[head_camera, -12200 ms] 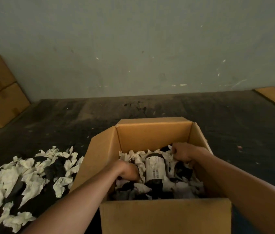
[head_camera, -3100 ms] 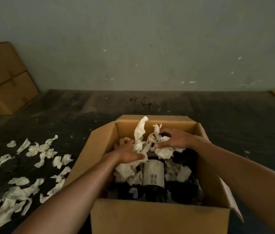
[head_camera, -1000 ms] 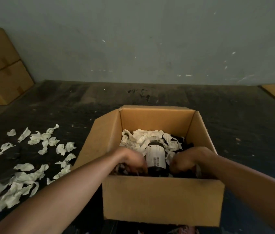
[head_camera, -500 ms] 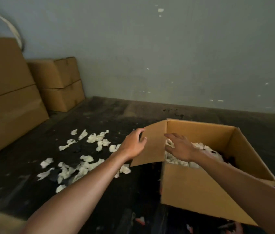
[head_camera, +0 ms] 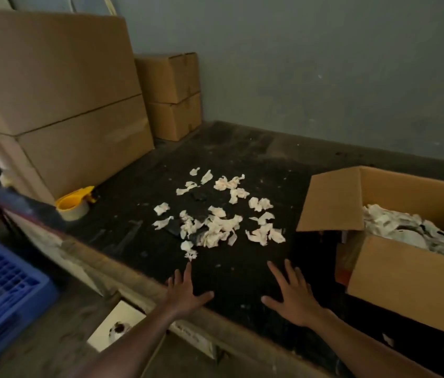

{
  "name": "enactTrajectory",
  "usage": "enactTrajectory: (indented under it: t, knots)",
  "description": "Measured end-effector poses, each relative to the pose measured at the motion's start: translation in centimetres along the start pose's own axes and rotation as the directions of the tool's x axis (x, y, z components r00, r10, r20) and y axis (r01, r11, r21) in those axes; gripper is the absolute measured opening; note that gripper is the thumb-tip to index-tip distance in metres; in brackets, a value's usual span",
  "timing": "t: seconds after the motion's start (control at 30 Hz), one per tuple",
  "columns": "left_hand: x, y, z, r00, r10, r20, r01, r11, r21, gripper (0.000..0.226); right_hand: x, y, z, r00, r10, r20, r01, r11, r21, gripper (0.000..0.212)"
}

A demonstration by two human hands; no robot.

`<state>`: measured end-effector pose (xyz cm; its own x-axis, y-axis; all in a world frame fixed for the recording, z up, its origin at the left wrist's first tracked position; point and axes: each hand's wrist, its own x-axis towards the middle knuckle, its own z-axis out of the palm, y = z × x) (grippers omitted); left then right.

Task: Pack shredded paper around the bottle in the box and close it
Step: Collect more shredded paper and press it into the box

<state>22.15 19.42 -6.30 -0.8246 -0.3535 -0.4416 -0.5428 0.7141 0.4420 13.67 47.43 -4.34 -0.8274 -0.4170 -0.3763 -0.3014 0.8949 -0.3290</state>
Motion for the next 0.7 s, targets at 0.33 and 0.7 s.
enactTrajectory:
  t: [0.33, 0.7]
  knots:
    - [4.9, -1.7, -0.8, 0.984, -0.082, -0.155, 0.103, 0.985, 0.136, 0.146, 6.2, 0.8, 2.4, 0.964, 0.213, -0.161, -0.222, 0.974, -0.038, 0.111]
    - [19.0, -1.3, -7.7, 0.988, 0.107, -0.114, -0.073, 0.961, 0.268, 0.135, 23.0, -2.7, -2.8, 0.903, 0.291, -0.316, -0.245, 0.953, 0.176, 0.083]
